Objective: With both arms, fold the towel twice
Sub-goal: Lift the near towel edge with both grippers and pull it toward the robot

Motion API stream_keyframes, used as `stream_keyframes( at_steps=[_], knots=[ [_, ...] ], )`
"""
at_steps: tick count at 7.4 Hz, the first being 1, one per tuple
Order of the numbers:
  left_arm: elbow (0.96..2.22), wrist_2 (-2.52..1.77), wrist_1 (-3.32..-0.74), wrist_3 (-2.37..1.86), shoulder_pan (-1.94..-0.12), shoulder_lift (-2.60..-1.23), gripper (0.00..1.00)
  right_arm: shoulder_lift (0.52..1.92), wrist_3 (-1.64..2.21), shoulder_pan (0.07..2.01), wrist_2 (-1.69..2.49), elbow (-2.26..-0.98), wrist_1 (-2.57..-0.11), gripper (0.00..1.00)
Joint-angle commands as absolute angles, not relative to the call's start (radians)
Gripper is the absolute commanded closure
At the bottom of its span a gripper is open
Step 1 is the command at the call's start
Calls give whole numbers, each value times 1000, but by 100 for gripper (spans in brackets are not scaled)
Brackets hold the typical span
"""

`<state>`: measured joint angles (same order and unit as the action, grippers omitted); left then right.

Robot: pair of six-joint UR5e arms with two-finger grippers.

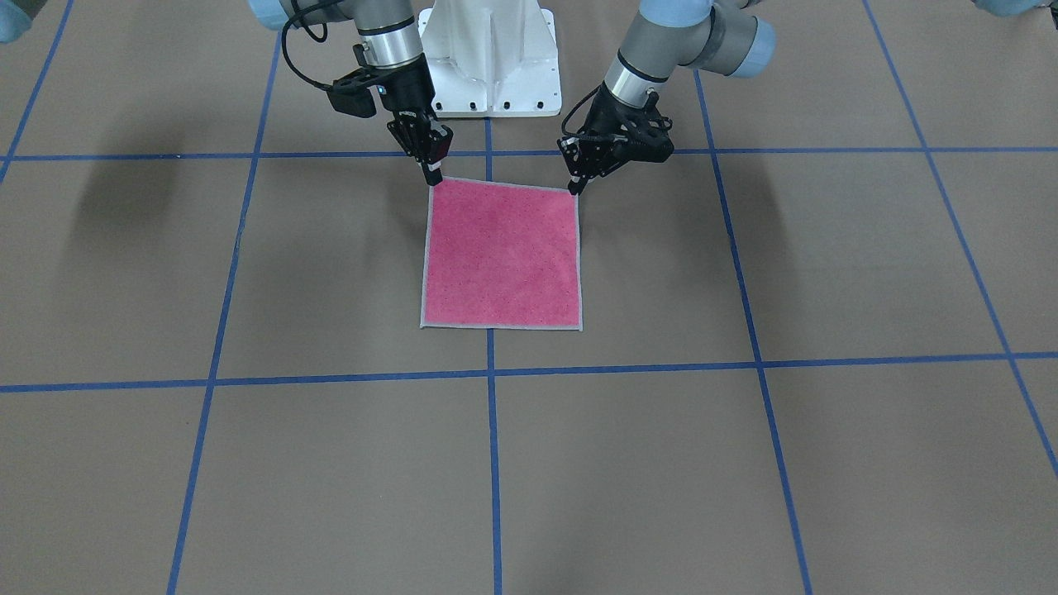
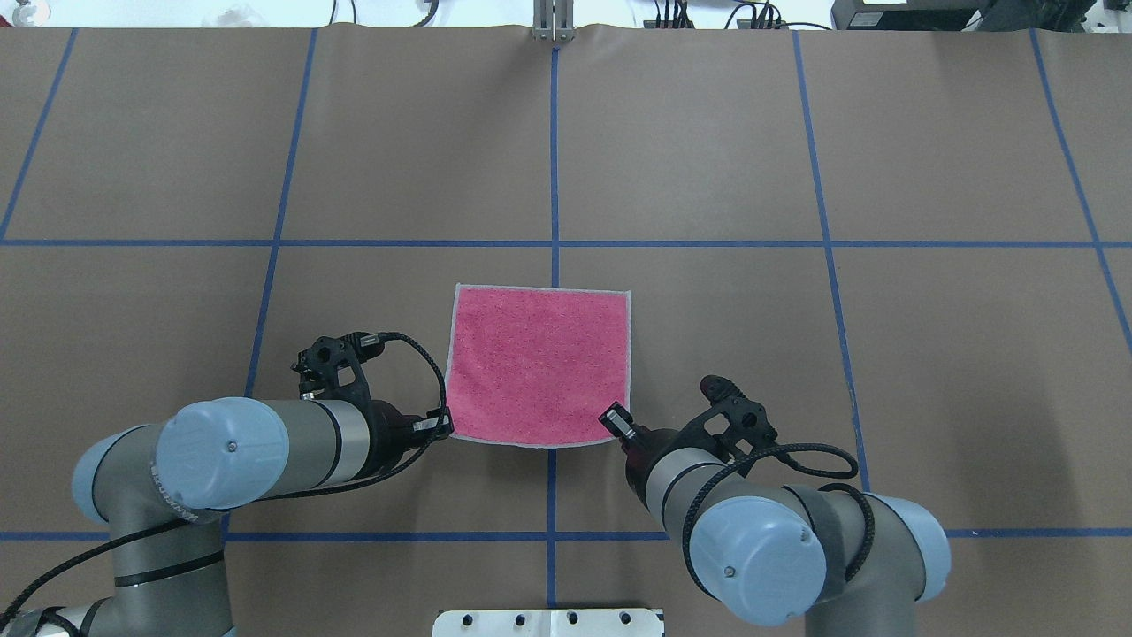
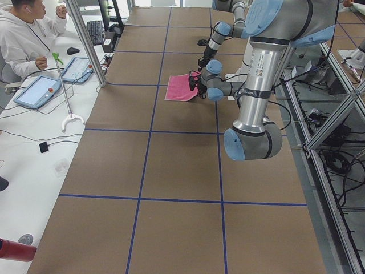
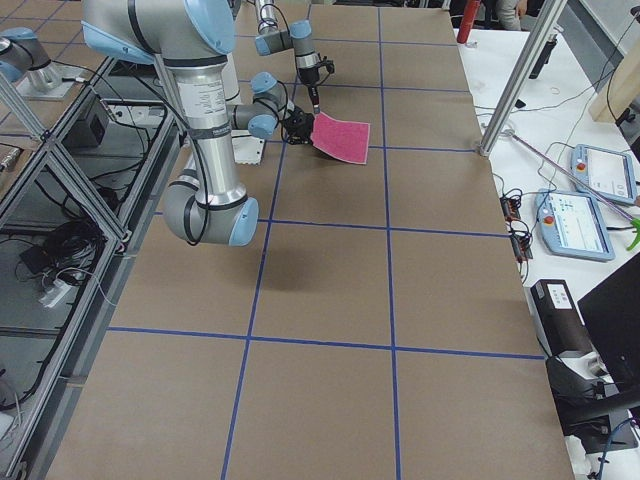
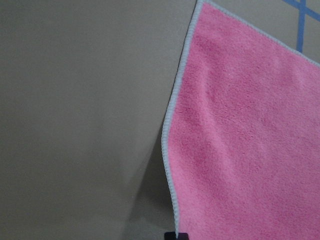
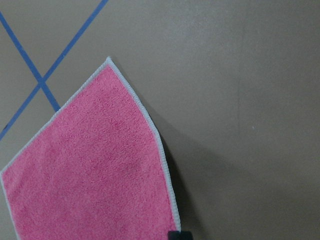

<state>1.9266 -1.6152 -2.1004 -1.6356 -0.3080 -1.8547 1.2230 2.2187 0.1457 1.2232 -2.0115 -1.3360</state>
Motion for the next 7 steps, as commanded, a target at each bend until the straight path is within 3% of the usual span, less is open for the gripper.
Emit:
stream_keyframes(
  at_steps=[1, 4, 7],
  knots=[
    [1951, -1623, -2100, -1637, -307, -1867, 100, 1255, 2217, 143, 1223, -2056, -1336, 100],
    [1936, -1623, -2083, -1635, -327, -1874, 100, 1243, 2211, 195, 1223, -1990, -1336, 100],
    [1824, -1623, -2082, -1606, -366, -1972, 100, 1227, 2178, 224, 1221, -1953, -1335, 100]
  ],
)
